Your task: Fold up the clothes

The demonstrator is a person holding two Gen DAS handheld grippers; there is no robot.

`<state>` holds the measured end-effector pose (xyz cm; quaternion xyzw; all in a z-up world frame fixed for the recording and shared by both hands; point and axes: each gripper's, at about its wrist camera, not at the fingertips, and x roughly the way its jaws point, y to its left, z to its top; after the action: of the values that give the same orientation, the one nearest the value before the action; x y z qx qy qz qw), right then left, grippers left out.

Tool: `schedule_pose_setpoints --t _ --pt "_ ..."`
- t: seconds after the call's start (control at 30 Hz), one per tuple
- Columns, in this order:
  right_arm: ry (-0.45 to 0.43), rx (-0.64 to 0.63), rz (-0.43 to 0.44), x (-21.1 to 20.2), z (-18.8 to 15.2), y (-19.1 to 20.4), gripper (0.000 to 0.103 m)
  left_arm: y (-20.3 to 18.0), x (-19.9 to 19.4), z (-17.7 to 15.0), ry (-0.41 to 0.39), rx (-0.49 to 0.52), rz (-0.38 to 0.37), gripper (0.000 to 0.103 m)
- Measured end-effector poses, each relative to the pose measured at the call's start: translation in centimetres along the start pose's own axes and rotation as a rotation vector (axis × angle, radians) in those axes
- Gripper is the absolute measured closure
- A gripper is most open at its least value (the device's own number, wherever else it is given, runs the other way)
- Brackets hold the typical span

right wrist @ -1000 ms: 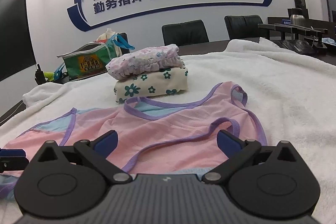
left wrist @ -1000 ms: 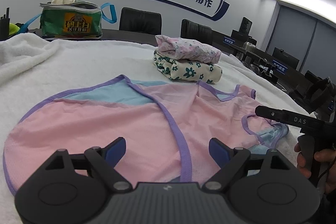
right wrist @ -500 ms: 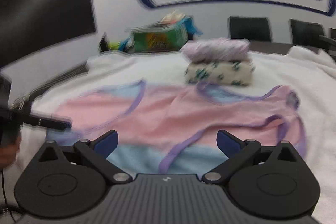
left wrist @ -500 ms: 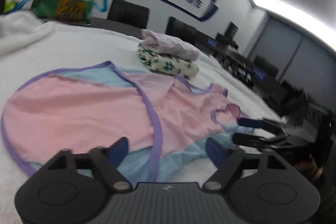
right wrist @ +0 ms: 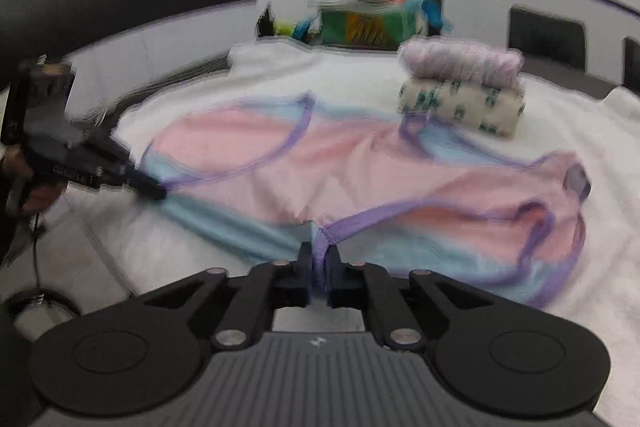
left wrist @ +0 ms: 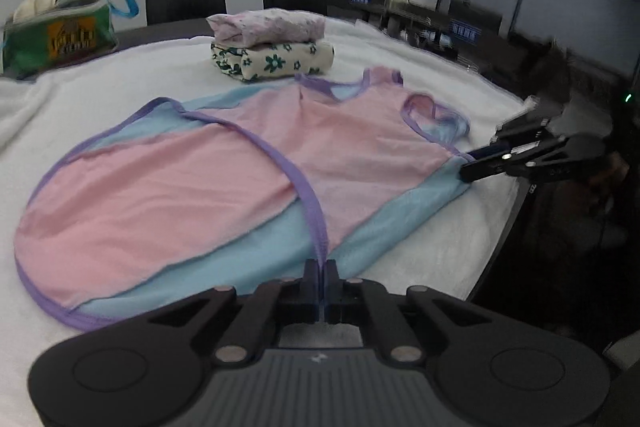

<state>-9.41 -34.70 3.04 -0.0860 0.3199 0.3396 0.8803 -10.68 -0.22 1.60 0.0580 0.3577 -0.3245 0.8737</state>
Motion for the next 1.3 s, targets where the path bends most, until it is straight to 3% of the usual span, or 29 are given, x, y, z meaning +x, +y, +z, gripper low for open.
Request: schedule_pose_setpoints --t 0.03,0.13,0.2,0.27,0.33,0.47,0.53,0.57,0.6,0.73,0.97,1.07,1.13,1.3 --pt "0.015 -0.036 -0.009 0.1 -0.3 0.5 0.082 -0.2 0.0 -0.2 0.004 0.01 0.007 0.1" --pt "-0.051 -0.022 -0.016 -0.4 -0.5 0.4 0.067 0.5 -0.5 -0.2 -0.016 -0.066 -0.025 0.083" --pt "-0.094 0.0 -0.019 -0.5 -0.6 -0.1 0.067 0.6 -0.8 0.1 -0.05 -0.094 0.008 0.074" --pt "-0.081 0.021 -0.029 0.2 -0.5 -0.9 0.07 0.6 -0.4 0.2 -0.051 -0.107 0.051 0.072" --pt "-0.033 0.016 -0.035 1.1 -0.6 -1.4 0.087 1.0 -0.3 0.0 -0.052 -0.134 0.063 0.072" --pt "-0.035 -0.008 -0.063 0.1 0.4 -1.4 0.083 1.9 -0.9 -0.1 -0.075 -0.182 0.051 0.071" --pt "-0.122 -0.001 -0.09 -0.8 1.7 -1.4 0.067 2.1 -0.9 0.5 -0.109 -0.202 0.076 0.063" --pt "-0.149 0.017 -0.103 -0.2 2.9 -1.3 0.058 2.1 -0.7 0.9 -0.118 -0.216 0.087 0.061" --pt "-0.171 0.038 -0.117 0.7 4.1 -1.3 0.056 2.0 -0.3 1.2 -0.121 -0.231 0.096 0.061" --pt "-0.234 0.108 -0.159 5.1 9.7 -0.6 0.056 1.5 1.3 1.6 -0.12 -0.252 0.083 0.061" --pt "-0.043 -0.045 -0.126 17.5 17.3 3.1 0.056 1.3 1.6 0.4 -0.15 -0.239 0.089 0.061" --pt "0.065 -0.039 -0.147 22.3 18.4 2.4 0.064 1.1 1.7 0.0 -0.173 -0.226 0.095 0.061" --pt "0.085 -0.035 -0.156 23.3 18.3 2.3 0.092 0.7 1.7 -0.2 -0.188 -0.193 0.106 0.061" --pt "0.072 -0.027 -0.15 24.1 18.3 2.6 0.093 -0.6 1.9 -0.3 -0.186 -0.109 0.144 0.054"
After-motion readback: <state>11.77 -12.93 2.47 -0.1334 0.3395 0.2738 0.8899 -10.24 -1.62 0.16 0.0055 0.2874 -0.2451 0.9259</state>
